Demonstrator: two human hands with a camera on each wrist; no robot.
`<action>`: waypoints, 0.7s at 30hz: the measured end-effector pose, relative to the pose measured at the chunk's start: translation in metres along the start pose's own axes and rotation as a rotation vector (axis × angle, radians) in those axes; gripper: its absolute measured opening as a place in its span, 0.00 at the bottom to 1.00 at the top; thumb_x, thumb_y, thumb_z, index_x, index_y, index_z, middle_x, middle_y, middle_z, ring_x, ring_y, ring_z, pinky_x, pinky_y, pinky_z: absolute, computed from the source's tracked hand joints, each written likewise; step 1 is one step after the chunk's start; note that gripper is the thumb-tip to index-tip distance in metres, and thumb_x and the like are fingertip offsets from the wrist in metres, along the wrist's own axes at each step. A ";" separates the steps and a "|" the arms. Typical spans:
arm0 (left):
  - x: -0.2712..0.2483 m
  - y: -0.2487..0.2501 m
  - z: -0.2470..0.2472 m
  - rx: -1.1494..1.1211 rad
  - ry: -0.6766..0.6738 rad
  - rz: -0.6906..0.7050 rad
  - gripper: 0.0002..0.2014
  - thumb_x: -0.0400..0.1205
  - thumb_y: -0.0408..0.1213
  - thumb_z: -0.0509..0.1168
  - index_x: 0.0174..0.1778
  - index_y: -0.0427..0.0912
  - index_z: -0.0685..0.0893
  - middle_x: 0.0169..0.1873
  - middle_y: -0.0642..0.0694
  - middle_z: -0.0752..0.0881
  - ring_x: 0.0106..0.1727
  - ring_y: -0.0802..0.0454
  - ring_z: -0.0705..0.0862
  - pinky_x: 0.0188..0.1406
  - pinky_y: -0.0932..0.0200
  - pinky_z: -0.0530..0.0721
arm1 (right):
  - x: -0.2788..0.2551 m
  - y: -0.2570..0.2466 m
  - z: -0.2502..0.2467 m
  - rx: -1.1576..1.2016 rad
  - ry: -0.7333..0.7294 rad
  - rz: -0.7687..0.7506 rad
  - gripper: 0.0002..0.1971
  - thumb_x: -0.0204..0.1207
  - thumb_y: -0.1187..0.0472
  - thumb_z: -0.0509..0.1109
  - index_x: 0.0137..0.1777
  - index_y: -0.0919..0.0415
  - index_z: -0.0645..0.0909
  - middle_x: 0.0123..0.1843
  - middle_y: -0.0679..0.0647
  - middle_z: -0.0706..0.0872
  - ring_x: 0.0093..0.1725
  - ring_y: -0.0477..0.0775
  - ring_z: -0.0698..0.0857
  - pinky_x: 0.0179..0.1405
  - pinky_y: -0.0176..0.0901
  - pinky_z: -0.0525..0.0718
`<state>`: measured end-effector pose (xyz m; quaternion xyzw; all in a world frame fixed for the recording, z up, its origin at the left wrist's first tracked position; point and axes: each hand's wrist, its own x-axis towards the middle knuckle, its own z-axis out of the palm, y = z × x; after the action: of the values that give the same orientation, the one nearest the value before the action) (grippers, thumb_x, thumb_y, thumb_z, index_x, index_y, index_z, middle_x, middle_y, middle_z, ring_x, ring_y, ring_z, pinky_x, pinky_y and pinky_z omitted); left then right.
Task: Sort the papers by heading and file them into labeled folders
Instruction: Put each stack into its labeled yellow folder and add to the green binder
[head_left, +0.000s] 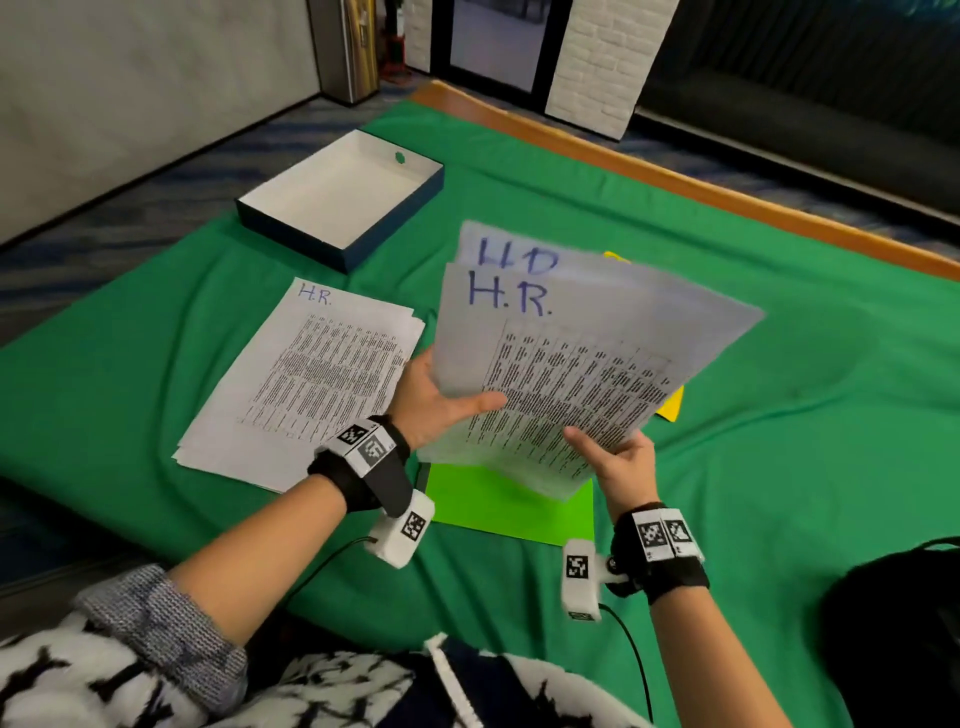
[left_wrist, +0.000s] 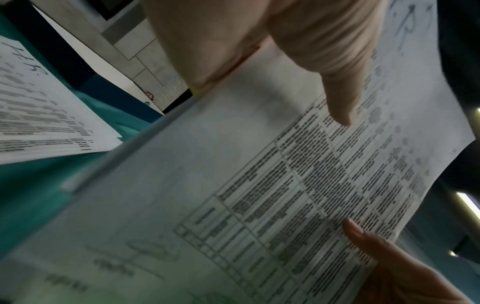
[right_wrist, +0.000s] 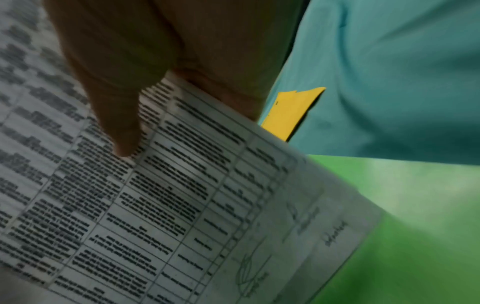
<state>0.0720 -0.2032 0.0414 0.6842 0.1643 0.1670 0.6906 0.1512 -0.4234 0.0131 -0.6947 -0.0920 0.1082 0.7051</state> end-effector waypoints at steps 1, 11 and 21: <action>-0.001 0.000 0.001 -0.004 0.010 -0.006 0.32 0.59 0.37 0.83 0.58 0.44 0.80 0.52 0.48 0.87 0.53 0.56 0.86 0.48 0.65 0.86 | 0.000 0.001 0.002 -0.018 -0.009 -0.005 0.14 0.64 0.76 0.77 0.47 0.63 0.85 0.43 0.45 0.92 0.46 0.45 0.89 0.49 0.37 0.87; -0.017 -0.079 -0.001 0.837 -0.306 -0.244 0.56 0.63 0.47 0.81 0.80 0.35 0.53 0.79 0.38 0.61 0.78 0.45 0.63 0.78 0.53 0.62 | 0.008 0.041 -0.019 -0.189 0.306 0.195 0.10 0.76 0.66 0.70 0.56 0.67 0.81 0.53 0.62 0.86 0.38 0.45 0.85 0.37 0.26 0.84; -0.031 -0.097 0.007 1.334 -0.768 -0.023 0.50 0.71 0.64 0.67 0.81 0.43 0.51 0.82 0.43 0.42 0.83 0.43 0.45 0.80 0.44 0.58 | 0.008 0.021 -0.052 -0.207 0.432 0.242 0.11 0.79 0.69 0.66 0.59 0.67 0.81 0.50 0.62 0.85 0.47 0.55 0.82 0.46 0.39 0.82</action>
<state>0.0484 -0.2244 -0.0554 0.9641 -0.0142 -0.2239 0.1422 0.1724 -0.4706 -0.0084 -0.7759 0.1339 0.0311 0.6157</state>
